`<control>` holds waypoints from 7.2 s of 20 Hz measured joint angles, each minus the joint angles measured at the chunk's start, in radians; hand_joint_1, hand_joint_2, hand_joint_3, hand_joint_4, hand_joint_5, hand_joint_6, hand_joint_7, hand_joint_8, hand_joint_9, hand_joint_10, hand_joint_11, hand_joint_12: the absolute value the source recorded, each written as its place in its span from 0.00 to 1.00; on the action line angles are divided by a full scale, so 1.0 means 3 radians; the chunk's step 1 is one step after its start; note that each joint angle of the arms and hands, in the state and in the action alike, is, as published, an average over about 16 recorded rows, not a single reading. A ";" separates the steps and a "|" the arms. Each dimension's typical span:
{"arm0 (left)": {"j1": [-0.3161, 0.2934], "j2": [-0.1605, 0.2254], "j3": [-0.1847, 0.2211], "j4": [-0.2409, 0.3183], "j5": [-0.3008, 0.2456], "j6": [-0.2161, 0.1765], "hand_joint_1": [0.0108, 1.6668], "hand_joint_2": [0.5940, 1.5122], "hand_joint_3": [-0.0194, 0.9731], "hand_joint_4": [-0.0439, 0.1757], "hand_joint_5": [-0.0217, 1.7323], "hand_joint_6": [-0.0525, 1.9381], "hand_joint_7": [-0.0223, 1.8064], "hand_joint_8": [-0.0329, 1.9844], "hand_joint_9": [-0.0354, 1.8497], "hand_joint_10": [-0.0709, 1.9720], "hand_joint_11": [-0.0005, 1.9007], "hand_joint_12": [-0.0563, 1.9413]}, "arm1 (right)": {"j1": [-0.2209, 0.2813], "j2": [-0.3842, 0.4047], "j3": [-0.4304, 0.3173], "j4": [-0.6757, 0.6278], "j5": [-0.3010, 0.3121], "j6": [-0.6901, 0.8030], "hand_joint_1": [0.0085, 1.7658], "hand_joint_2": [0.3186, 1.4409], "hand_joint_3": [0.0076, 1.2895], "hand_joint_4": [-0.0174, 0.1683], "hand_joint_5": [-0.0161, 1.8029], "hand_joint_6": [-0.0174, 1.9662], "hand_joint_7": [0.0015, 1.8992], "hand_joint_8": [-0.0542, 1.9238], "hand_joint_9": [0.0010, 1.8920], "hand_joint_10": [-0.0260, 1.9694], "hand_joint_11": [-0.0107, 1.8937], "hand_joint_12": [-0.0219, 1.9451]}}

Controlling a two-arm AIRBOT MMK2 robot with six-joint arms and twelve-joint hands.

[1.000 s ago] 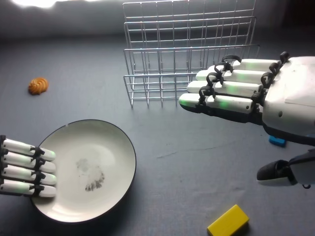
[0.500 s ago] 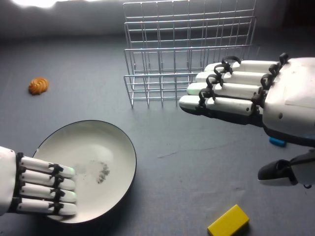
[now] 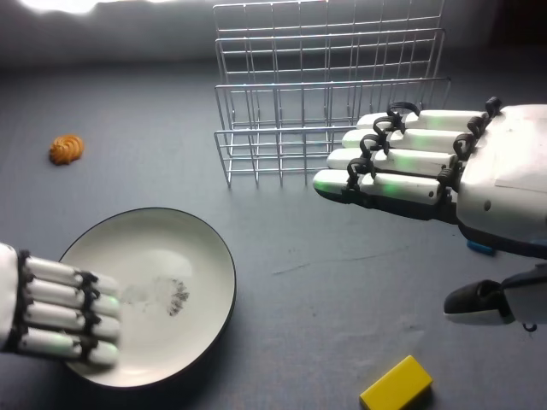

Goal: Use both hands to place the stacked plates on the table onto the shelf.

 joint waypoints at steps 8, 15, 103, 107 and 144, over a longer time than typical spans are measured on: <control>-0.0007 0.0039 0.0078 -0.0071 0.0139 0.0002 0.00 0.54 0.03 0.18 0.02 0.03 0.02 0.02 0.03 0.04 0.01 0.02 | 0.0000 -0.0002 0.0000 -0.0003 -0.0001 -0.0003 0.53 0.65 0.01 0.10 0.02 0.02 0.01 0.03 0.01 0.02 0.02 0.02; 0.0056 0.0083 -0.0102 -0.0142 0.0347 -0.0001 0.00 0.54 0.03 0.17 0.01 0.02 0.02 0.02 0.03 0.04 0.01 0.03 | 0.0000 -0.0005 0.0000 -0.0004 -0.0001 -0.0006 0.51 0.67 0.01 0.10 0.02 0.02 0.01 0.03 0.01 0.02 0.02 0.02; -0.0439 0.0158 -0.0200 -0.1835 0.0968 0.0011 0.00 0.54 0.03 0.18 0.04 0.03 0.05 0.02 0.03 0.04 0.01 0.03 | 0.0148 -0.2167 0.1382 -0.0019 0.0038 -0.1497 0.66 0.57 0.01 0.13 0.48 0.48 0.53 0.41 0.66 0.06 0.48 0.56; -0.0498 0.0180 -0.0118 -0.1989 0.1087 0.0020 0.00 0.55 0.03 0.18 0.04 0.03 0.04 0.02 0.03 0.04 0.01 0.03 | 0.0179 -0.2090 0.1322 0.0113 0.0111 -0.1528 0.66 0.57 0.01 0.14 0.50 0.47 0.55 0.41 0.68 0.06 0.48 0.56; -0.0750 0.0198 0.0185 -0.1278 0.0738 0.0034 0.01 0.55 0.03 0.18 0.04 0.03 0.04 0.02 0.03 0.04 0.01 0.03 | 0.0908 -0.1226 0.0758 0.1071 0.0396 -0.1635 0.67 0.58 0.00 0.16 0.55 0.49 0.59 0.43 0.71 0.03 0.48 0.56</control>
